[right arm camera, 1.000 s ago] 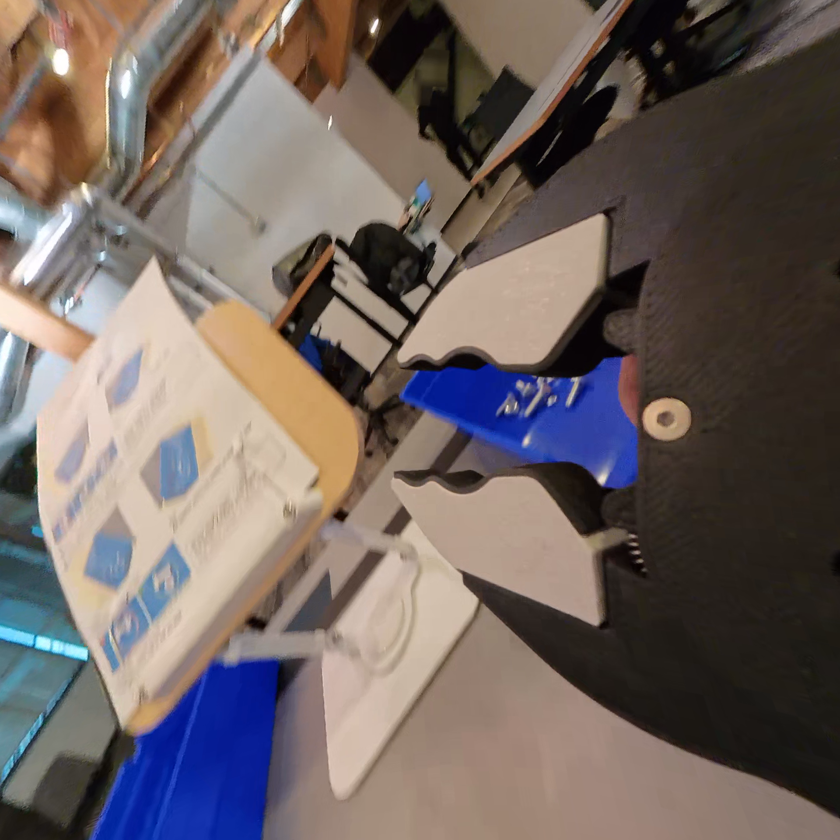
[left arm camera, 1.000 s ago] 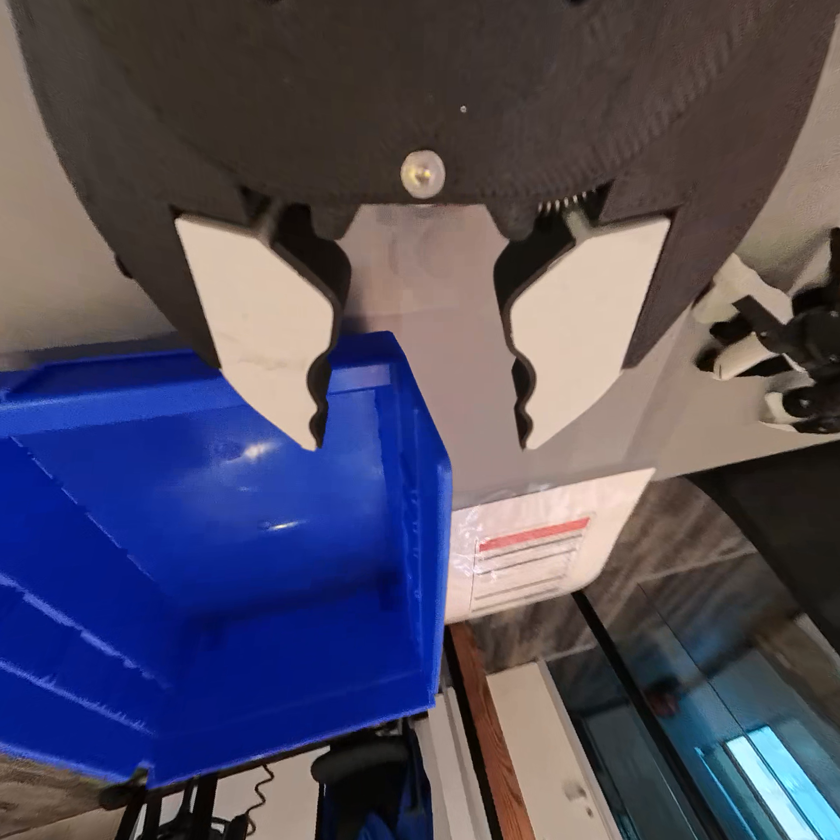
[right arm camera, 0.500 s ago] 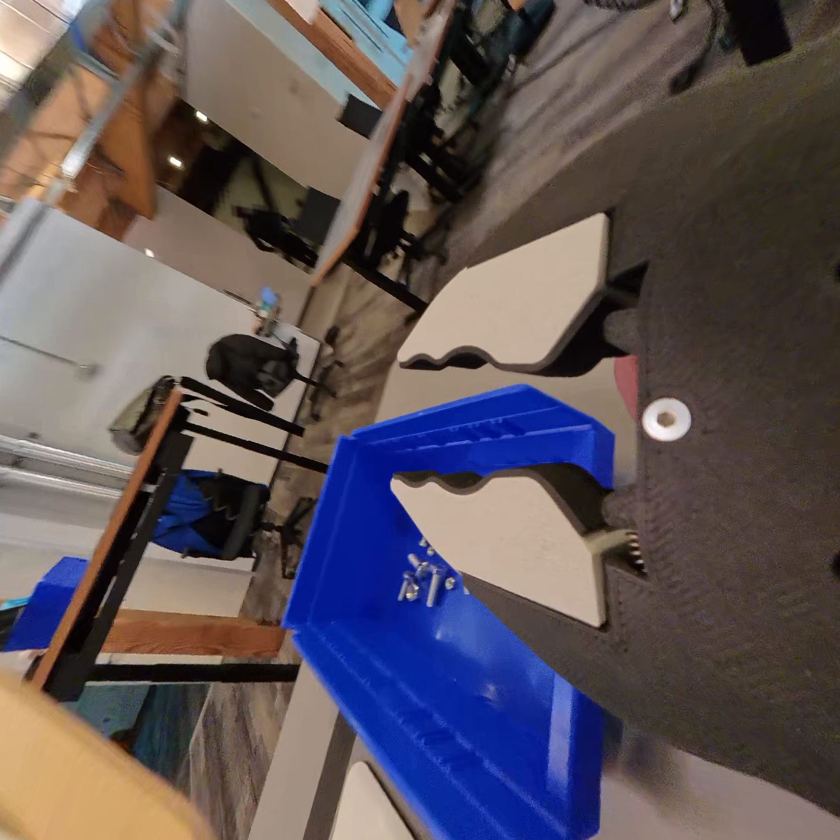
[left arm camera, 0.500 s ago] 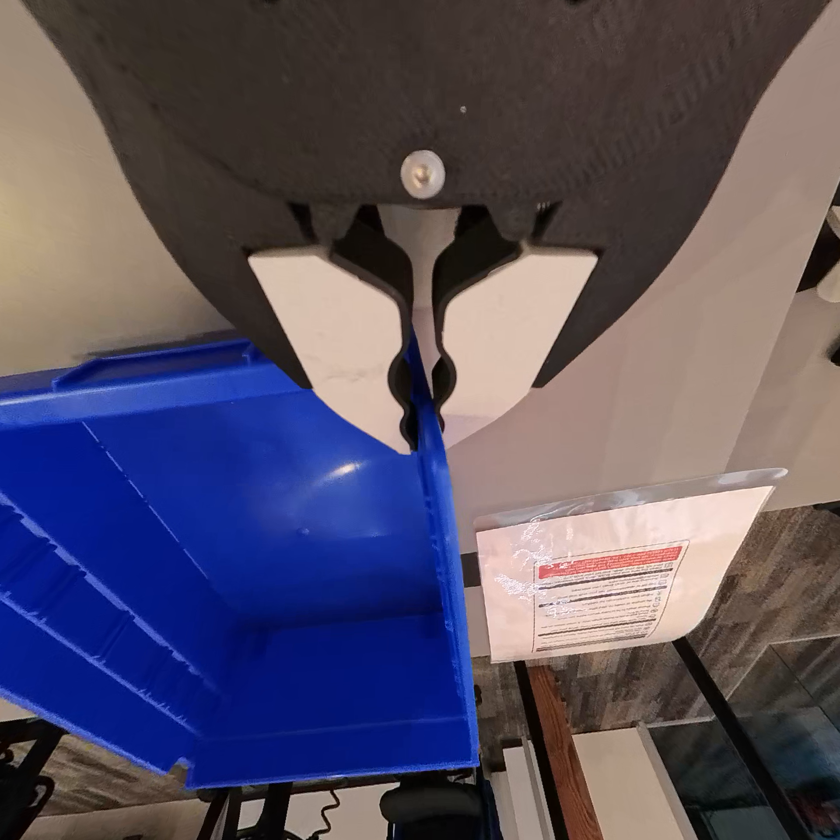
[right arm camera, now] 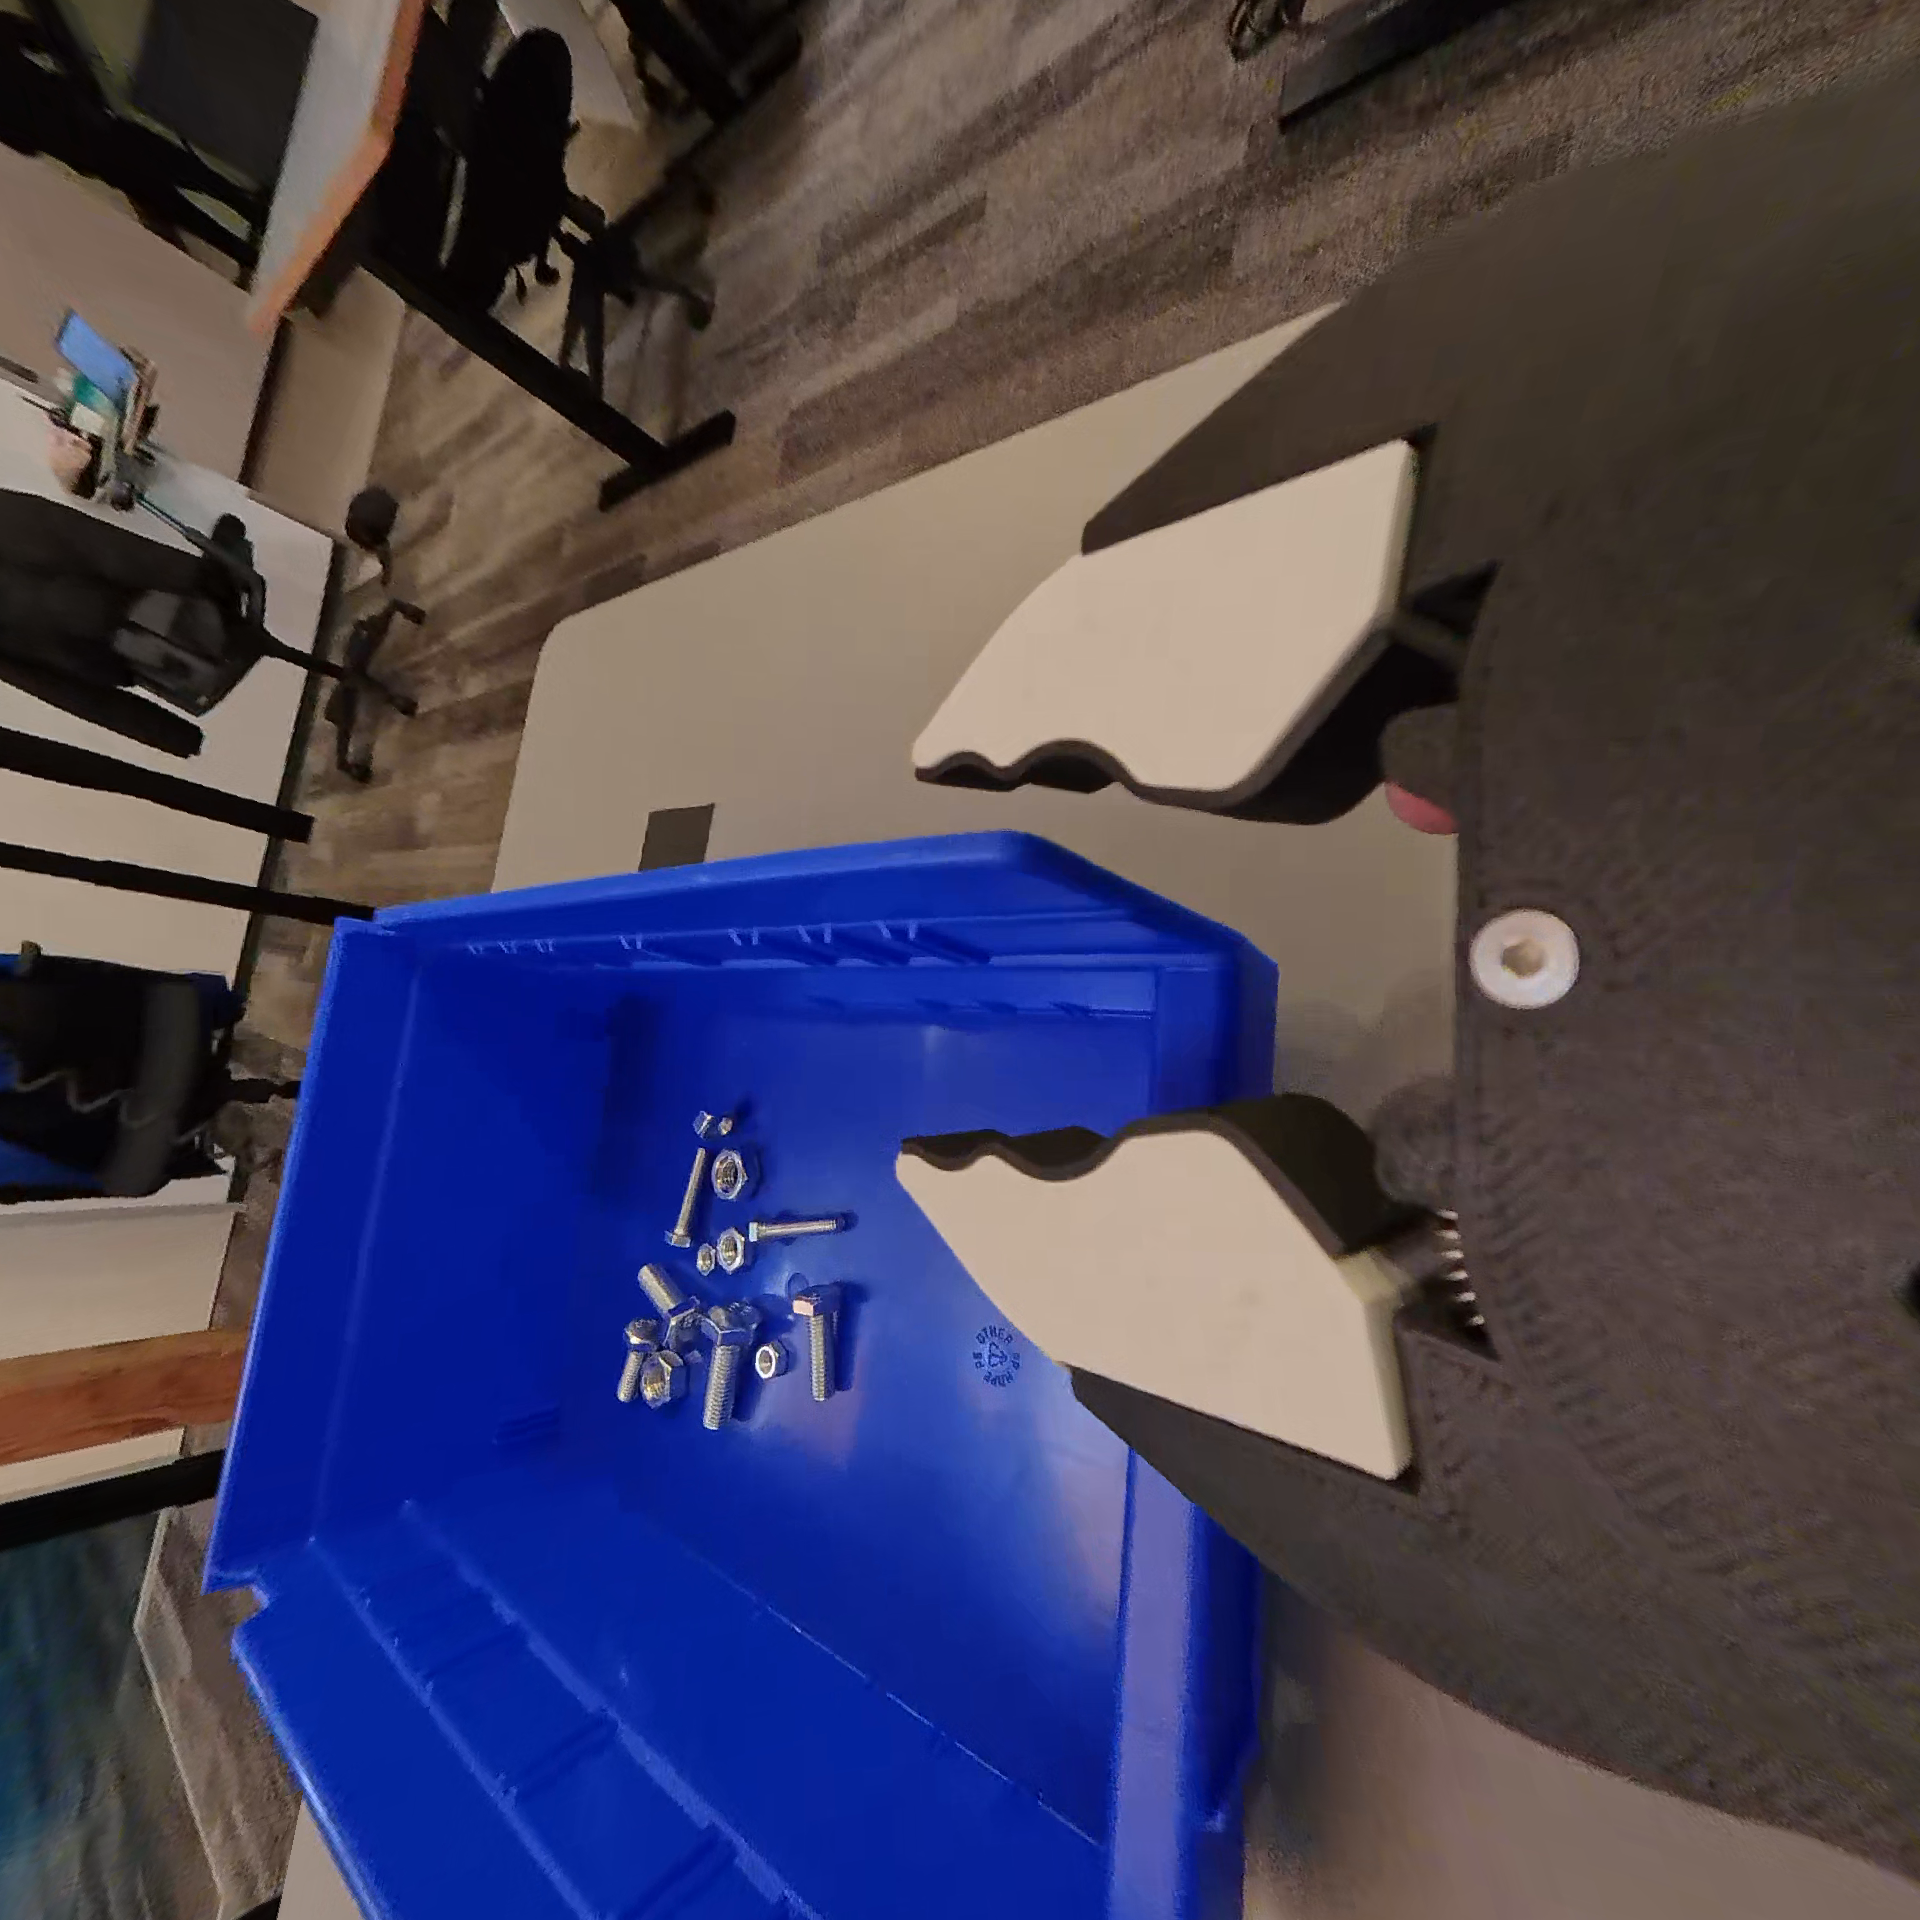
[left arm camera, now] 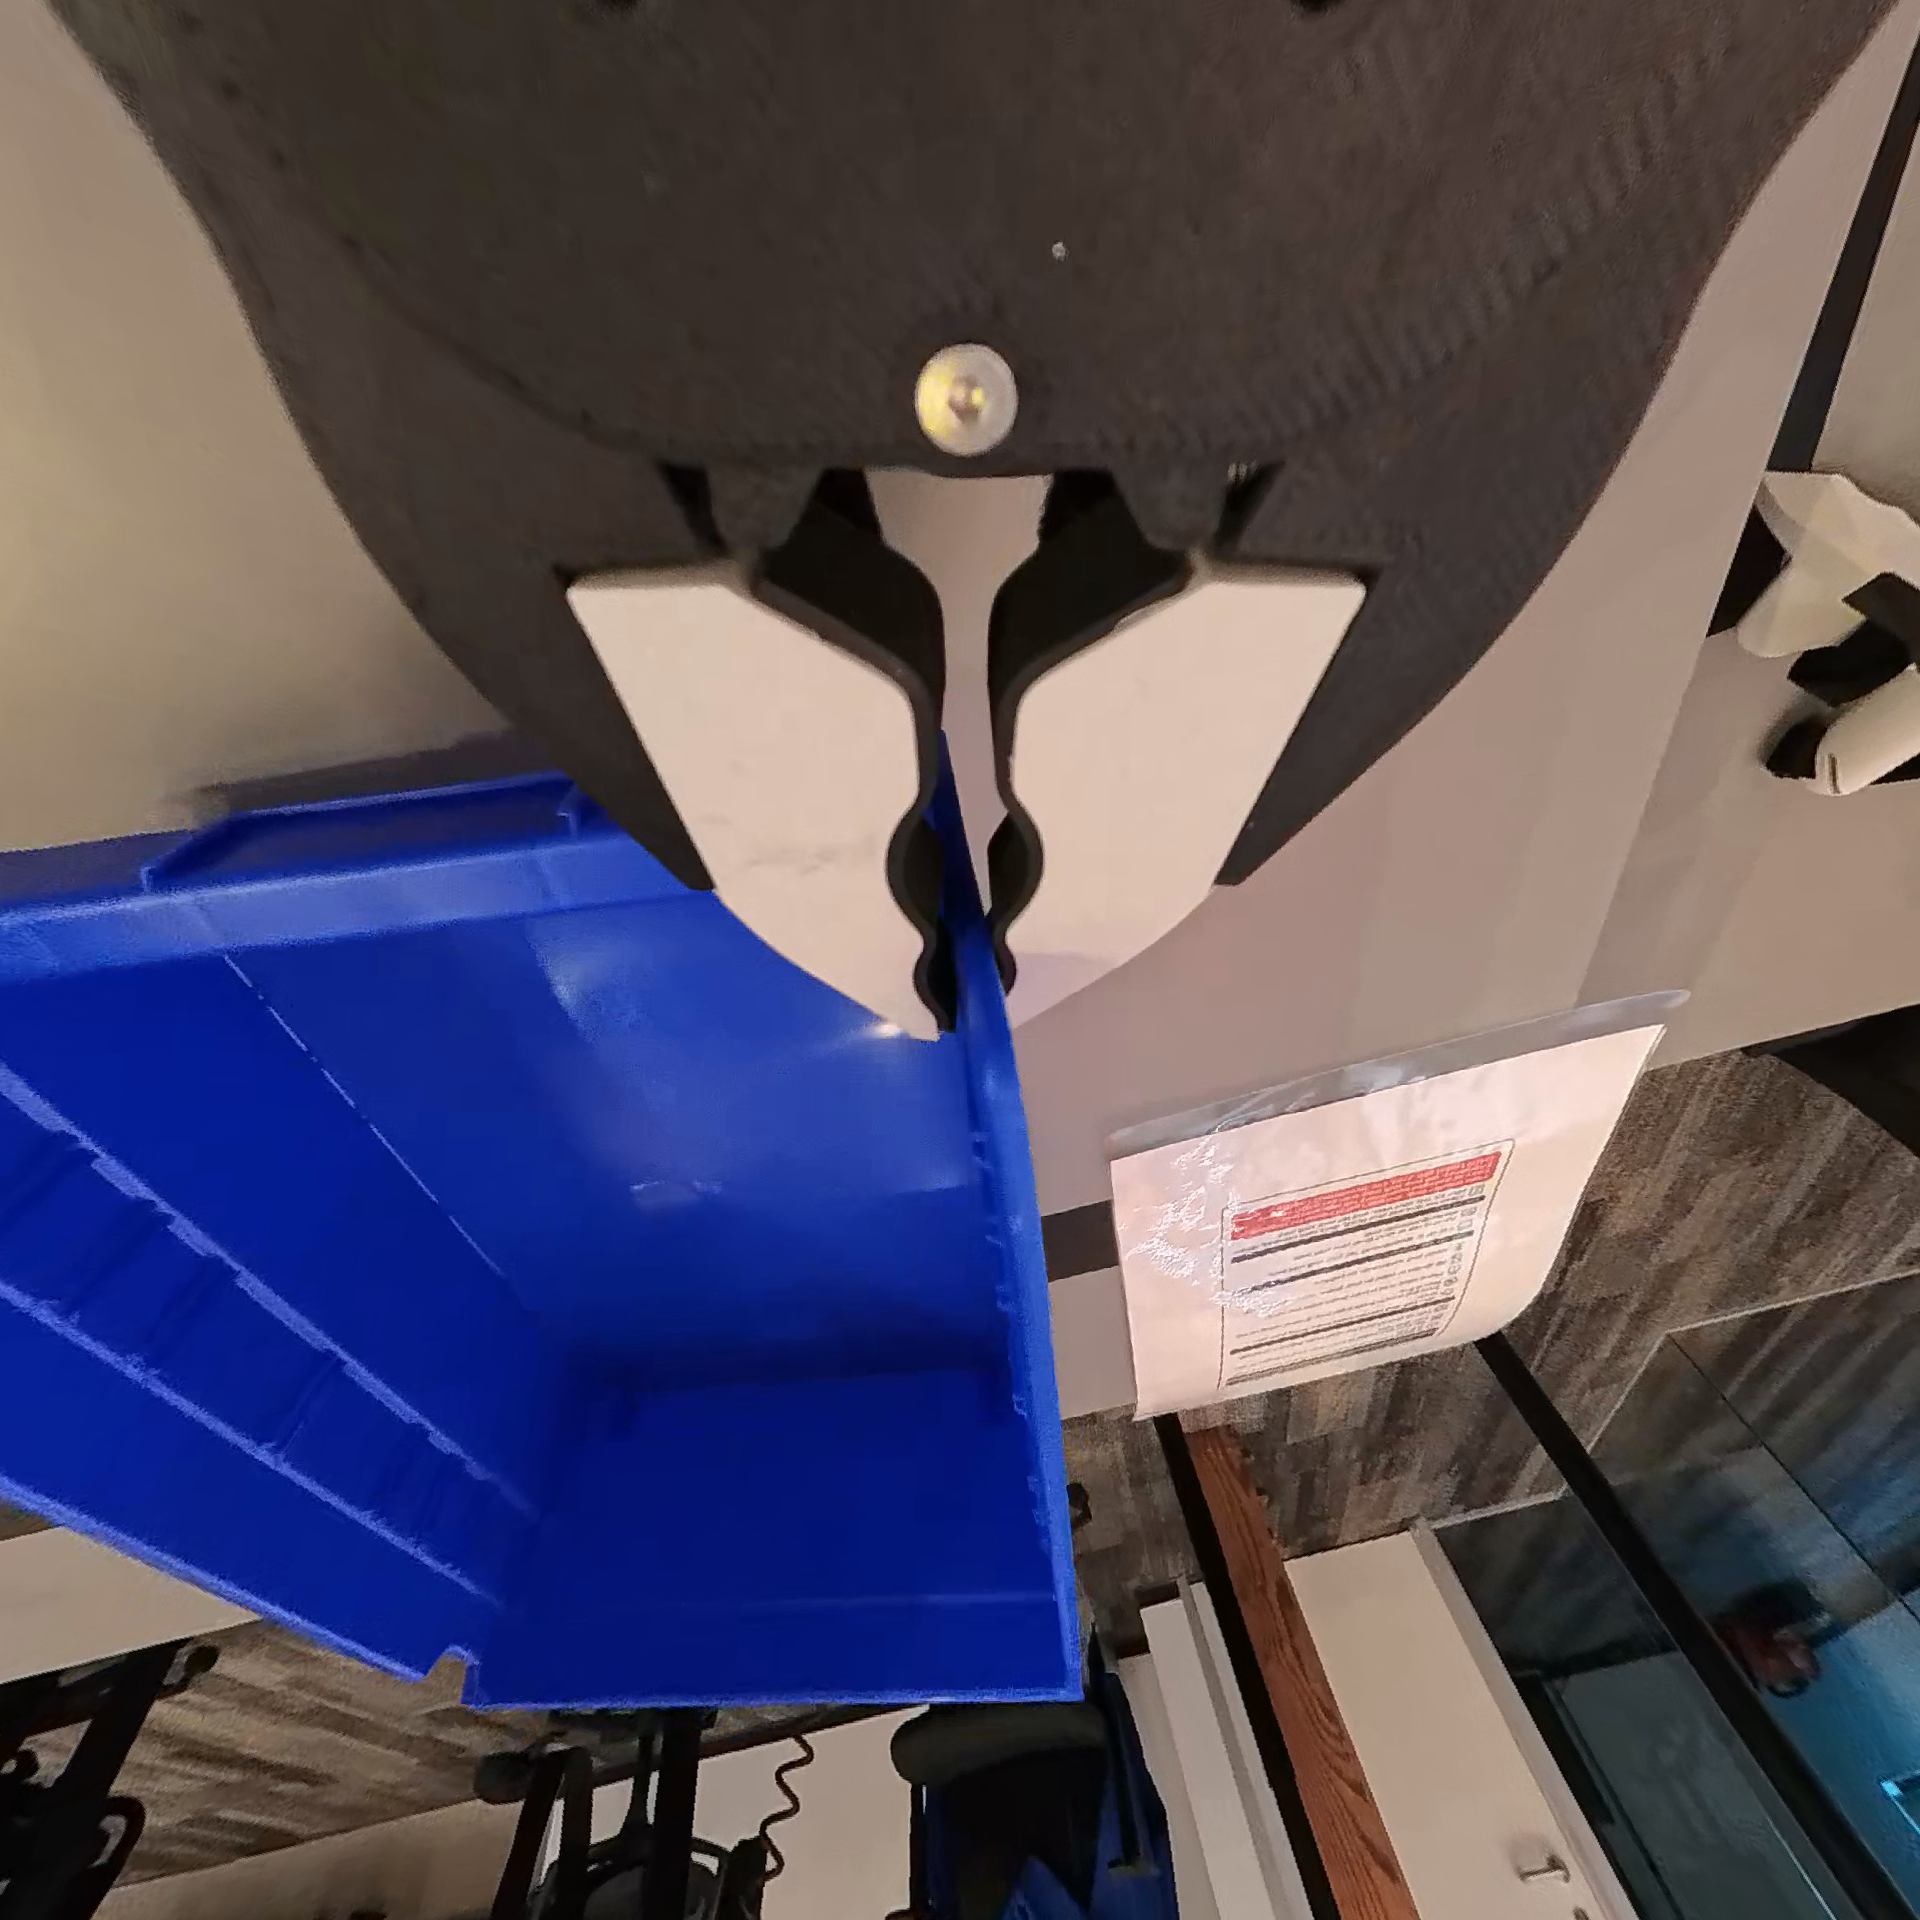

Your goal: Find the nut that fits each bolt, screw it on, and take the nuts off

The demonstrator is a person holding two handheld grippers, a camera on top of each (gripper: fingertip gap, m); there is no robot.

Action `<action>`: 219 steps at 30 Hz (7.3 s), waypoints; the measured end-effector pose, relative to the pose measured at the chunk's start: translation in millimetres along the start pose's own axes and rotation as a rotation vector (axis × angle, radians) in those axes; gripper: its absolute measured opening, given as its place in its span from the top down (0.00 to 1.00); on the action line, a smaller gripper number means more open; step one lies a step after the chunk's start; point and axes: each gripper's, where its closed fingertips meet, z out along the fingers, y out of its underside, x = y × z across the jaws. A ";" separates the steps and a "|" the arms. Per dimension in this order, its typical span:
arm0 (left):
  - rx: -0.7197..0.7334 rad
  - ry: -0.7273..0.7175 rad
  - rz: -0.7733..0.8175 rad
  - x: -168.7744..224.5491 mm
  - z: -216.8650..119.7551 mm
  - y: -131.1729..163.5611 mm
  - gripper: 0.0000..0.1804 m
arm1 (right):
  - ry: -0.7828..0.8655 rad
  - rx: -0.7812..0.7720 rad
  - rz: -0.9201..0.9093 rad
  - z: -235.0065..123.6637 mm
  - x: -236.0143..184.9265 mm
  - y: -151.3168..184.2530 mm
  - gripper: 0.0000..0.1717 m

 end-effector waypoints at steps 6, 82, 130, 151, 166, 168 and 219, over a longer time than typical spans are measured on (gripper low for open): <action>-0.009 -0.005 0.005 0.5 -0.3 1.5 0.98 | -0.038 0.011 0.018 9.6 3.2 1.4 0.76; -0.107 0.127 -0.113 -44.2 -387.0 170.9 0.99 | -1.108 -0.133 -0.212 -97.2 -381.0 -28.7 0.98; -0.105 0.068 -0.154 -46.1 -415.3 188.5 0.99 | -1.005 -0.130 -0.947 -73.7 -695.8 -43.9 0.74; -0.094 0.126 -0.152 -40.4 -401.0 182.7 0.99 | -1.099 0.308 -1.186 -76.0 -595.3 -78.1 0.69; -0.095 0.139 -0.157 -39.3 -398.1 181.5 0.99 | -1.025 0.223 -1.316 -49.1 -607.3 -51.2 0.89; -0.099 0.142 -0.155 -39.2 -398.2 181.6 0.99 | -0.978 0.225 -1.360 -43.2 -606.3 -48.8 0.80; -0.047 0.205 -0.157 -39.1 -393.1 179.2 0.99 | -0.874 -0.325 -1.403 -44.1 -760.6 -54.6 0.83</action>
